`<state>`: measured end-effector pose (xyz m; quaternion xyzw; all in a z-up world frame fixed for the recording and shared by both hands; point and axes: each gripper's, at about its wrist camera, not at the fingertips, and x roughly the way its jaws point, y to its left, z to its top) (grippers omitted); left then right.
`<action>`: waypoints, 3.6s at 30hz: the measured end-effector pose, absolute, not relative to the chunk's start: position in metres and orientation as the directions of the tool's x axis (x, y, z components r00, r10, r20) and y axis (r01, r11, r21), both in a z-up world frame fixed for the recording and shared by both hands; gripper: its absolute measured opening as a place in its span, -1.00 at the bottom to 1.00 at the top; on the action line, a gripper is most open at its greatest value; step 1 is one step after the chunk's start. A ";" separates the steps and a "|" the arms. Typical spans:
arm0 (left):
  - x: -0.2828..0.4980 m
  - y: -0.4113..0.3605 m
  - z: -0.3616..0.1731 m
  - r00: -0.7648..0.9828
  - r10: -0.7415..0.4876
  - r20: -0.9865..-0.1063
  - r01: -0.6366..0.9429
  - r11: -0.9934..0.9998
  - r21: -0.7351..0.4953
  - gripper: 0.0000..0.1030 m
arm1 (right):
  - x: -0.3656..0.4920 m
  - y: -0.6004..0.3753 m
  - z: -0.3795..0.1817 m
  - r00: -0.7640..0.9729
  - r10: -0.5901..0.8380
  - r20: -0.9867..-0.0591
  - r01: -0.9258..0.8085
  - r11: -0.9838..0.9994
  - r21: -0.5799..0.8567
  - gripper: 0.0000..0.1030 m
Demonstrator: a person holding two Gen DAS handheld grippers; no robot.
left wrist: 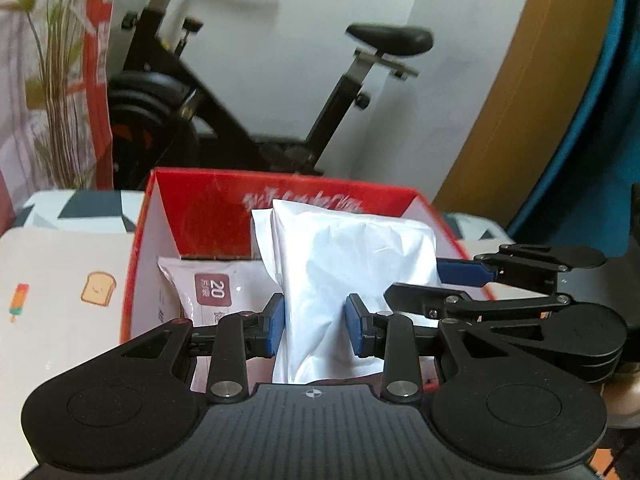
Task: Organize soft objects
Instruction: 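Lift the white sachet into the red box beside the mask bag, then open the left tool to release the sachet and withdraw, then move both tools down to the black eye mask on the table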
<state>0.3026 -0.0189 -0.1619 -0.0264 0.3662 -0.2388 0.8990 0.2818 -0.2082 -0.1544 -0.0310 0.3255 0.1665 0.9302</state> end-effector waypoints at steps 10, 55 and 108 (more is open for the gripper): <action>0.339 -0.029 -0.202 0.456 -0.362 -0.813 0.360 0.910 -0.204 -0.34 | 0.326 -0.199 -0.207 0.612 0.239 -0.754 -0.243 0.964 0.108 -0.38; 0.249 -0.004 -0.138 0.716 -0.278 -0.641 0.355 0.935 -0.009 0.93 | 0.241 -0.221 -0.150 0.722 0.103 -0.684 -0.076 0.995 0.069 0.99; 0.168 0.043 -0.237 0.639 -0.155 -0.754 0.102 0.988 -0.117 0.99 | 0.134 -0.244 -0.274 0.724 0.201 -0.659 -0.035 0.966 0.256 0.27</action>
